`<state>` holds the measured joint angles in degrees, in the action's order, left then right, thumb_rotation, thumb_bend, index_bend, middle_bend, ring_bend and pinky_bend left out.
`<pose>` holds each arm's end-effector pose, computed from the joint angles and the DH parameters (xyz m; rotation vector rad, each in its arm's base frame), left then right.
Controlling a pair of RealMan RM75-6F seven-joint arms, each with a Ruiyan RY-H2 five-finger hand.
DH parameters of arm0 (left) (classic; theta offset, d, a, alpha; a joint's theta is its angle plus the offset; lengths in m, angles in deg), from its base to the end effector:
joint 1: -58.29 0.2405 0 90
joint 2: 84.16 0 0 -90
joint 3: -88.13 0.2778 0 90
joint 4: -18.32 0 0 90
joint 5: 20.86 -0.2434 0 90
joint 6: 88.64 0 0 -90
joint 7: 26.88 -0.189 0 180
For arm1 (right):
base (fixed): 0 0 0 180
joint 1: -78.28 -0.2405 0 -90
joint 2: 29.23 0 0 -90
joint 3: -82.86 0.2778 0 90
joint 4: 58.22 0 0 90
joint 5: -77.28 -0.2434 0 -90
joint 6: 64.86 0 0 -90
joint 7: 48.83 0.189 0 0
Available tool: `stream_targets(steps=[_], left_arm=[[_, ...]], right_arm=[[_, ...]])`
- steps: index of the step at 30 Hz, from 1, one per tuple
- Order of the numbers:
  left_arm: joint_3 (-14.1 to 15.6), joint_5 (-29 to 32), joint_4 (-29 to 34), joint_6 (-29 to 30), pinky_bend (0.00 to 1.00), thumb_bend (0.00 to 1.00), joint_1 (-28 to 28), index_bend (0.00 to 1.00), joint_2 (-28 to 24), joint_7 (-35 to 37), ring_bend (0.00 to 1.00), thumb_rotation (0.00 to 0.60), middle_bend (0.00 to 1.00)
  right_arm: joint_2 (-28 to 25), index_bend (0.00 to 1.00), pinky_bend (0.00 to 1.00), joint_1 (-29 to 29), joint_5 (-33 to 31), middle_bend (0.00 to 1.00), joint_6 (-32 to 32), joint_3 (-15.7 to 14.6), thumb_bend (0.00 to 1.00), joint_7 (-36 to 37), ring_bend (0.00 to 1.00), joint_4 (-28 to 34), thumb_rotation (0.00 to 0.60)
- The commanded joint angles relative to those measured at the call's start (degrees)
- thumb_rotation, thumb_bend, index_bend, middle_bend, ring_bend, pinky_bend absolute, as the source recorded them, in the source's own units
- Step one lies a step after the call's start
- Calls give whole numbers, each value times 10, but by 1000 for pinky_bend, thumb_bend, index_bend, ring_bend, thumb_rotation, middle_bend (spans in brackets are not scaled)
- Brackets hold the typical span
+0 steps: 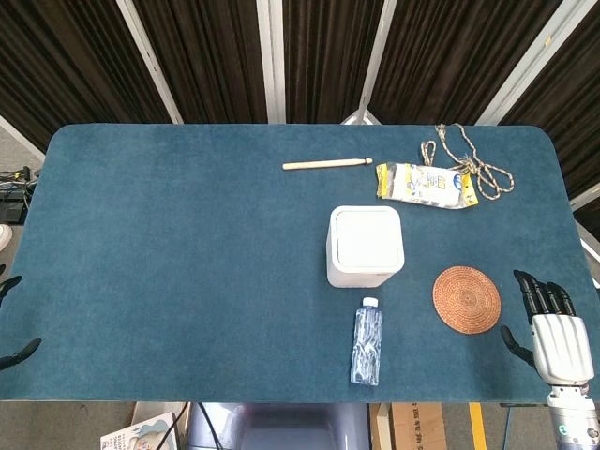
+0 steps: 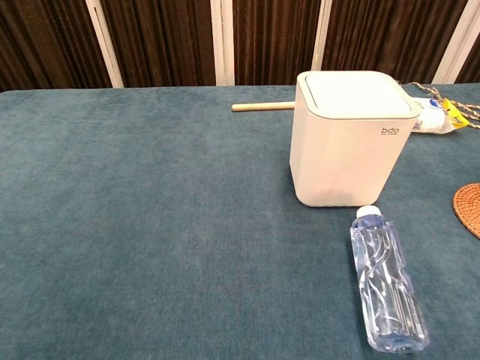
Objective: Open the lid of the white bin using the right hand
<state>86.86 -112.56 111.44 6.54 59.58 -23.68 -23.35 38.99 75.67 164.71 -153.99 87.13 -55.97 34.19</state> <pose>-0.3396 0.1855 0.1758 -1.3278 -0.8269 -0.9810 -0.3324 -0.2220 0.1277 1.3451 -0.8109 0.9063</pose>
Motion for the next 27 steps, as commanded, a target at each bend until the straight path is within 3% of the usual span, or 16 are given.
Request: stream_targets(steps=[1,14,19,22,27], left_arm=[[0,2,1,-1,0,164,0,158,0,0,0,600,41],[0,1,1,0,0,164,1,158,-3,7,0,600,41],[-2,2,-1,3,0,164,1,158,-2,11,0,600,41],[0,-4,-1,9,0,164,4,158,-2,12,0,600,41],[0,-2,1,14,0,164,8,158,-4,16,0,600,41]], right_arm=[[0,65,149,0,0,154,0,0,293,0,186,0,600],[2,65,149,0,-1,154,2,0,293,-5,187,4,600],[3,65,197,-2,3,155,5,-2,293,2,220,2,600],[3,67,249,-2,9,237,4,-5,293,10,284,2,600],[8,93,427,-2,34,457,-15,-5,295,37,468,-1,600]])
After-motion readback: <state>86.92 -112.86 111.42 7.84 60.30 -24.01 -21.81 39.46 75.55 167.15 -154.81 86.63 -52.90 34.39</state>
